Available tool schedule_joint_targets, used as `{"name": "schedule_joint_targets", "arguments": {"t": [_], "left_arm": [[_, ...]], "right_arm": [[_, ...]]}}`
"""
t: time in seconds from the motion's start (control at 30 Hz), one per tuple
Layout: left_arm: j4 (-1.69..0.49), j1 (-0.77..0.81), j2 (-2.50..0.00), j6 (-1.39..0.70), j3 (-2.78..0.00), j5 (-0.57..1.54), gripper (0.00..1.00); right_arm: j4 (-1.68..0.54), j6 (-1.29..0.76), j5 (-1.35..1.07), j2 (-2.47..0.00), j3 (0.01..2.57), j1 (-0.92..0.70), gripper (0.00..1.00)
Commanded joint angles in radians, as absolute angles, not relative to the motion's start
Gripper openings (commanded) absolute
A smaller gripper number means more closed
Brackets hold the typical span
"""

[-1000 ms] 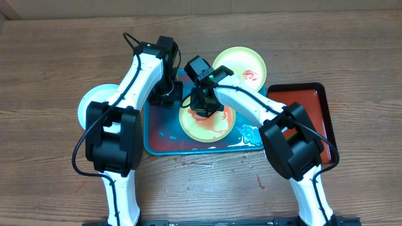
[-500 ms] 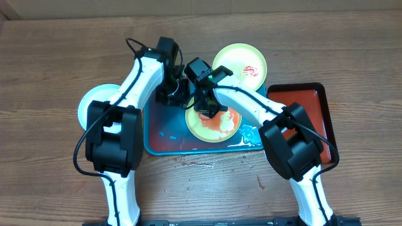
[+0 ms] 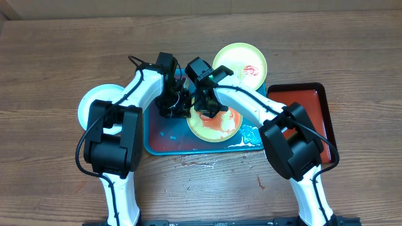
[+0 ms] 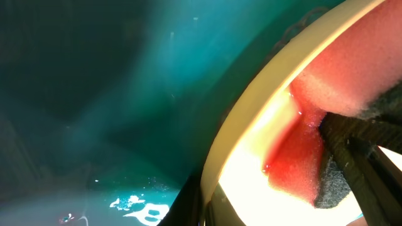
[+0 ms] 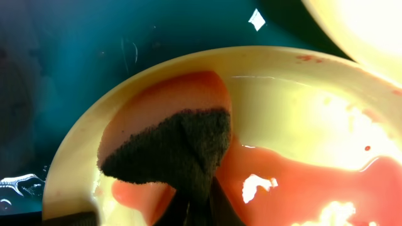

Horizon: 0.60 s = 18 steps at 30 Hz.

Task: Clean dirty plates on tray and stack at the side
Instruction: 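Scrub the lower yellow plate with the sponge in right gripper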

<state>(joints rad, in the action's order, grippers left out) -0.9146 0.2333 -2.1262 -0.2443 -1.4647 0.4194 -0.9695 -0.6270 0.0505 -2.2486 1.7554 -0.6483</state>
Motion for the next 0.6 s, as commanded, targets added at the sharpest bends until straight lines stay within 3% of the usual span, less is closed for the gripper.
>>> {"name": "schedule_joint_targets", "arguments": {"t": [0.0,0.57], "left_arm": [[-0.890,0.211,-2.120,-0.263,-1.447,0.404,0.04],[-1.022,0.094,-2.120,-0.111,-1.447,0.276,0.04]], "right_arm": [[-1.003,-0.621,0.005,-2.255,1.753,-0.645,0.04],[-1.060,-0.581,0.257,-2.255,1.753,-0.646,0.04]]}}
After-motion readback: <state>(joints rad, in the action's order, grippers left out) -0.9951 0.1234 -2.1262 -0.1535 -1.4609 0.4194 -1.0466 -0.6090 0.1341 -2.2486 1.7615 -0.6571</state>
